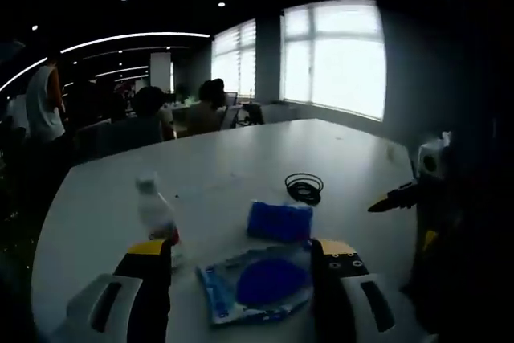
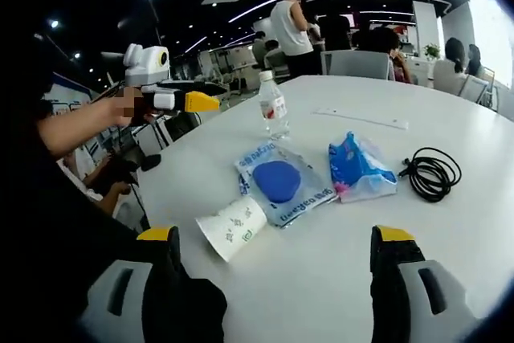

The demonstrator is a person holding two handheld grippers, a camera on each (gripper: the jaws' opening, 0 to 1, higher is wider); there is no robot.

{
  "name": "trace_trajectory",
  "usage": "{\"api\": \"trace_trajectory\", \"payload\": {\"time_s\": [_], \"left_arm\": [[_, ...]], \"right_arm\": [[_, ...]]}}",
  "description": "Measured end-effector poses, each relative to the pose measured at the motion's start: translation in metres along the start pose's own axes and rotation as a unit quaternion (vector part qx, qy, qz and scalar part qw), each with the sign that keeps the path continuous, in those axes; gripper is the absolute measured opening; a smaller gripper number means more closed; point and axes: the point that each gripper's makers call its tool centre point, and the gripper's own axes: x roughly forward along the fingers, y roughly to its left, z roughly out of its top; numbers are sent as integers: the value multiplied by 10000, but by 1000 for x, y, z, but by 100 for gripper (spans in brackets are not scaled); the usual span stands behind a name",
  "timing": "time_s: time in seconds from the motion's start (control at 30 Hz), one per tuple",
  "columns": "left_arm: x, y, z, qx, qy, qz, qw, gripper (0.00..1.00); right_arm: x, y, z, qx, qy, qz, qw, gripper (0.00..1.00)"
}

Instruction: Arrange the tabletop items into an orderly group along one side of the table until the central work area is clear of visible clutter.

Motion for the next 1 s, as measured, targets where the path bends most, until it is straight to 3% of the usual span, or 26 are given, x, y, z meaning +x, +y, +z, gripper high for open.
{"api": "trace_trajectory", "payload": {"time_s": [0.17, 0.4, 0.5, 0.8, 1.0], "left_arm": [[-12, -5, -11, -79, -1, 13, 10000, 76], [-18, -11, -23, -68, 80, 34, 9999, 83], [-19, -16, -22, -168, -40, -3, 9999, 88], [-20, -17, -27, -30, 37, -26, 10000, 95], [-21, -13, -36, -76, 164, 3, 9998, 93]], "right_arm": [[11, 17, -7, -145, 126, 227, 9996, 90], [32, 39, -16, -443, 320, 578, 9968, 73], [41, 46, -17, -406, 289, 706, 9963, 65], [58, 48, -32, -533, 357, 613, 9961, 45], [66, 50, -46, -615, 476, 597, 9952, 34]]}}
